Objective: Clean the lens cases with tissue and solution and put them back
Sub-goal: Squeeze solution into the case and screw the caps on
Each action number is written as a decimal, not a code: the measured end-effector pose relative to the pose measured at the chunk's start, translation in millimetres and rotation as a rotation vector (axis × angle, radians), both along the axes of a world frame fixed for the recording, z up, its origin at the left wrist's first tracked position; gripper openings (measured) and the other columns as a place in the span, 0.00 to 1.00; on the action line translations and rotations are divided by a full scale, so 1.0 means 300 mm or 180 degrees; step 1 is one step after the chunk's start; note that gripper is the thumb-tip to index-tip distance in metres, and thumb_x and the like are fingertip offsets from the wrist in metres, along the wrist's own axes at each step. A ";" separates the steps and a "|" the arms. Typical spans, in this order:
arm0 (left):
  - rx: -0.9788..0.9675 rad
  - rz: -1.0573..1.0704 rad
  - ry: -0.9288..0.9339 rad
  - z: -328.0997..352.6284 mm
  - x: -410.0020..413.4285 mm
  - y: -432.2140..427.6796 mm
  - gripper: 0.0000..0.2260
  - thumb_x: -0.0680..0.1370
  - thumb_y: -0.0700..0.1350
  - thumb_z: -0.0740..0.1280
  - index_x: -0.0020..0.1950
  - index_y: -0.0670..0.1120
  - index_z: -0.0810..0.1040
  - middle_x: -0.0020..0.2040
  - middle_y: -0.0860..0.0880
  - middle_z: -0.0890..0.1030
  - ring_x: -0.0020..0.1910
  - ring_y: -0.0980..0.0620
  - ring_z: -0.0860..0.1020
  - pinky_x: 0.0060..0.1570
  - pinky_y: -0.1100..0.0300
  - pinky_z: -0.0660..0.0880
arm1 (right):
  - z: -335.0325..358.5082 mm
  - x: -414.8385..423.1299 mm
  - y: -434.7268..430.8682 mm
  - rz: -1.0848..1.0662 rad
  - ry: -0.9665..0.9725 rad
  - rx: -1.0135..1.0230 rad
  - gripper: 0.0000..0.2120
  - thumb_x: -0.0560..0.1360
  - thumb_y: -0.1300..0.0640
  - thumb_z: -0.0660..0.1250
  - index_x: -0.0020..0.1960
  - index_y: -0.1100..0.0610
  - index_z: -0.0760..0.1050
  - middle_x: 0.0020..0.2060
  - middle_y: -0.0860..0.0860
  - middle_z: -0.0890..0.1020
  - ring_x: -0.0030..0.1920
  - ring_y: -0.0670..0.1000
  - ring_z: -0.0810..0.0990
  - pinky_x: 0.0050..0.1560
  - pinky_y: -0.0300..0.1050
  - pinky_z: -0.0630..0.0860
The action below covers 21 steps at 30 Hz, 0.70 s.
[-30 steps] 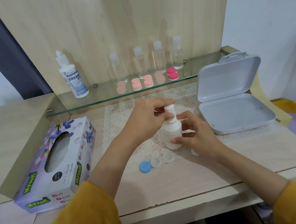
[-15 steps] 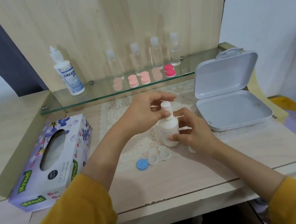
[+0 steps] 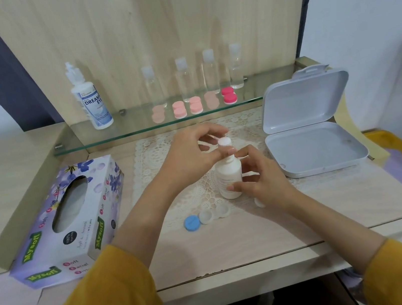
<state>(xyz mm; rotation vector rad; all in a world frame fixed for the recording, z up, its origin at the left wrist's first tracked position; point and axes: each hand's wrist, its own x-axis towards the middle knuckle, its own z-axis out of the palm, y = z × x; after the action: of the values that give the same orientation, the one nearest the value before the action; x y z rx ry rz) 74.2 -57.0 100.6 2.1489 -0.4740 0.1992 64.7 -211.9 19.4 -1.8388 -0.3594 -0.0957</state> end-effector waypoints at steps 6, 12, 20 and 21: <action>-0.0113 -0.0152 0.0028 -0.006 0.002 0.001 0.10 0.72 0.35 0.69 0.47 0.49 0.80 0.45 0.56 0.80 0.45 0.63 0.78 0.47 0.72 0.73 | 0.000 0.001 0.001 -0.0030 -0.0016 -0.0062 0.23 0.66 0.64 0.75 0.48 0.44 0.67 0.43 0.48 0.81 0.46 0.46 0.80 0.48 0.41 0.78; -0.0084 -0.0184 0.0124 -0.018 -0.005 0.048 0.14 0.77 0.34 0.61 0.56 0.50 0.79 0.53 0.56 0.80 0.55 0.60 0.77 0.59 0.65 0.71 | 0.004 0.000 0.000 -0.0063 0.0000 -0.0139 0.23 0.66 0.64 0.75 0.51 0.47 0.67 0.44 0.50 0.81 0.47 0.47 0.80 0.50 0.45 0.78; 0.0916 0.0748 -0.0057 -0.055 -0.015 0.299 0.11 0.77 0.38 0.63 0.57 0.46 0.78 0.59 0.51 0.77 0.60 0.54 0.73 0.61 0.66 0.64 | 0.099 0.028 0.088 -0.0135 -0.0202 -0.0079 0.22 0.65 0.61 0.76 0.52 0.48 0.68 0.43 0.51 0.82 0.44 0.47 0.81 0.46 0.37 0.76; 0.1037 0.0886 -0.0070 -0.057 -0.018 0.343 0.11 0.77 0.37 0.62 0.57 0.45 0.78 0.60 0.50 0.77 0.61 0.53 0.72 0.59 0.68 0.62 | 0.123 0.040 0.113 -0.0108 -0.0238 -0.0061 0.22 0.65 0.60 0.76 0.53 0.49 0.69 0.43 0.51 0.82 0.44 0.47 0.80 0.46 0.35 0.75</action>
<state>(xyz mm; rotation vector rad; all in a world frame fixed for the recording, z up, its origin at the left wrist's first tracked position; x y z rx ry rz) 68.7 45.9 83.4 2.5326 -0.2279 0.3190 76.7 -178.0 56.4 -1.8642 -0.3826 -0.1852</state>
